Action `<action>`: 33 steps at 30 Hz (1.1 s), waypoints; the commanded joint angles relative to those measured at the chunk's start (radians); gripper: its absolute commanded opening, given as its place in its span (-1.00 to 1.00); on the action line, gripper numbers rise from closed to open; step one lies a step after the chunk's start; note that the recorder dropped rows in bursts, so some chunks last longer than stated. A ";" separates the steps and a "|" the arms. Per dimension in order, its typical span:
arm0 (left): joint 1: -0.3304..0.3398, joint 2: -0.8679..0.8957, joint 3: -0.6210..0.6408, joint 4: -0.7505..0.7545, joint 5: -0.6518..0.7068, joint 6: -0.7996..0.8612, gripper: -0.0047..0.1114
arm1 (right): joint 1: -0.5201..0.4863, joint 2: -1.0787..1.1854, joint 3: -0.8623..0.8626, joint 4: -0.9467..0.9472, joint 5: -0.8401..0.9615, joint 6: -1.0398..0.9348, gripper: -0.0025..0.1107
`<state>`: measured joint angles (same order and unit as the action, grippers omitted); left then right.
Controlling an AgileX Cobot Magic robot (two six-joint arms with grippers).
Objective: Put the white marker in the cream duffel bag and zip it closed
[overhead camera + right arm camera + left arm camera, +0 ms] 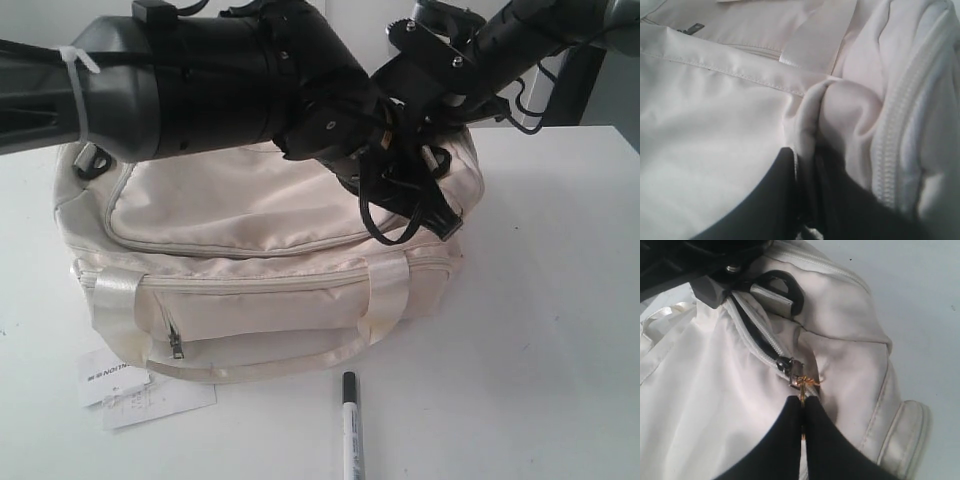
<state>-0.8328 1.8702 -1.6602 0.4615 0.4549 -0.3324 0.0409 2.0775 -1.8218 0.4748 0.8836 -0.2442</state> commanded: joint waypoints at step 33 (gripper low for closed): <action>-0.018 -0.061 0.007 -0.121 0.220 0.084 -0.92 | -0.018 -0.008 -0.005 -0.022 -0.060 0.024 -0.96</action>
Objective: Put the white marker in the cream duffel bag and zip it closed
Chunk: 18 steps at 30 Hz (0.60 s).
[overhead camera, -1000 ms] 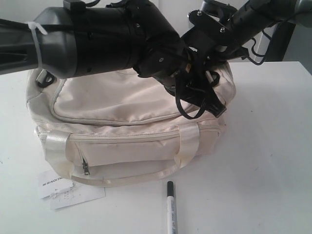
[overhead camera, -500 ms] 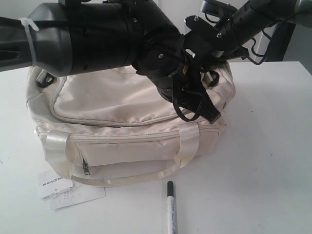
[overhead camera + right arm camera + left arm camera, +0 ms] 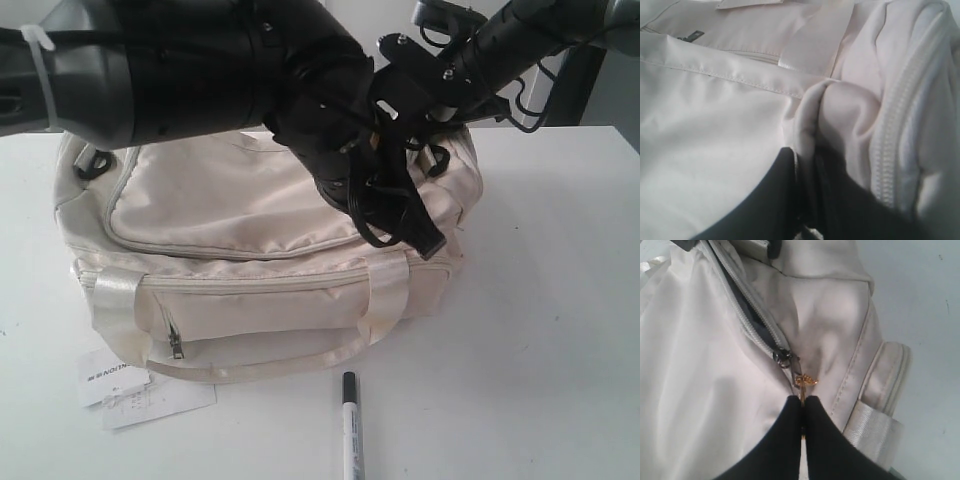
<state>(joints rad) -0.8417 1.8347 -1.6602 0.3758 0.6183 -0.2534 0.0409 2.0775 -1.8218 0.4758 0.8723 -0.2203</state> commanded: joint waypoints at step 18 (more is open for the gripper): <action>-0.009 -0.066 0.007 -0.039 0.161 0.051 -0.92 | -0.018 -0.008 -0.005 -0.026 -0.045 0.000 -0.96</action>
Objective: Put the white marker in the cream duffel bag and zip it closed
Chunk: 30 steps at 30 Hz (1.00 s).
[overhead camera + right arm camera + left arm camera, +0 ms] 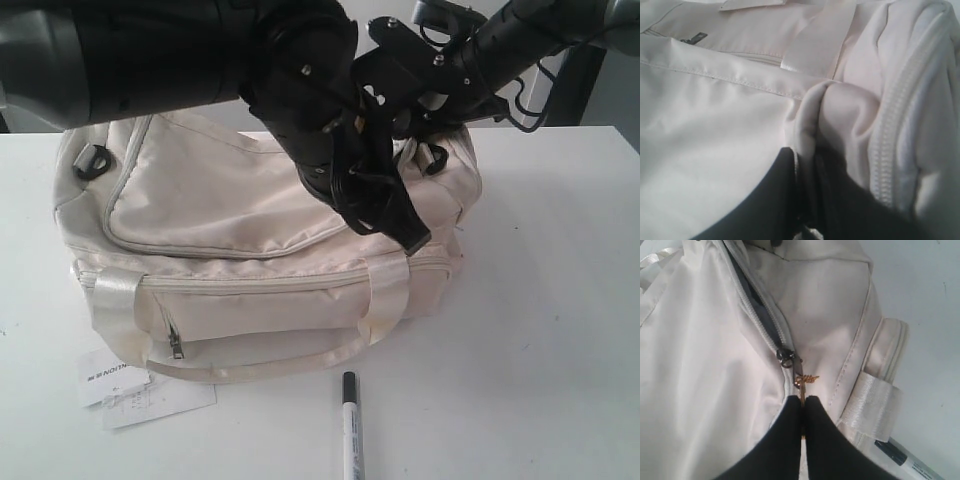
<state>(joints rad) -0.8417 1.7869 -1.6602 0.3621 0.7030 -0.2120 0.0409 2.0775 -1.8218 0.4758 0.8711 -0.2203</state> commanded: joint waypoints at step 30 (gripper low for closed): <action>-0.009 -0.019 0.007 -0.026 0.248 0.078 -0.92 | -0.020 -0.008 -0.005 -0.032 -0.037 -0.006 -0.96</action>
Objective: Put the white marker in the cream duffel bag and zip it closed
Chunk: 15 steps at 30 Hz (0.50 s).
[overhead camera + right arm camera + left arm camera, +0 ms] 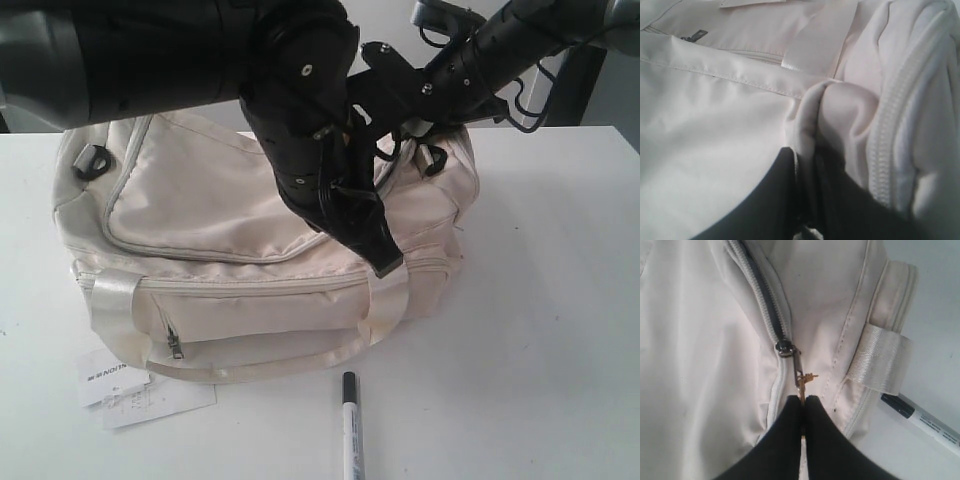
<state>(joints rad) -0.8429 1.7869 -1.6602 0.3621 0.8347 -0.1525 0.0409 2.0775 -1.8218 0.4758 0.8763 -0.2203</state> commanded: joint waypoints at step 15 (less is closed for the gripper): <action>-0.006 -0.014 0.007 -0.009 0.017 0.019 -0.92 | -0.020 -0.050 -0.005 -0.029 -0.046 0.018 -0.34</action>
<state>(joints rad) -0.8429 1.7869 -1.6602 0.3597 0.8472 -0.1338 0.0394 2.0571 -1.8218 0.4672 0.8561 -0.2050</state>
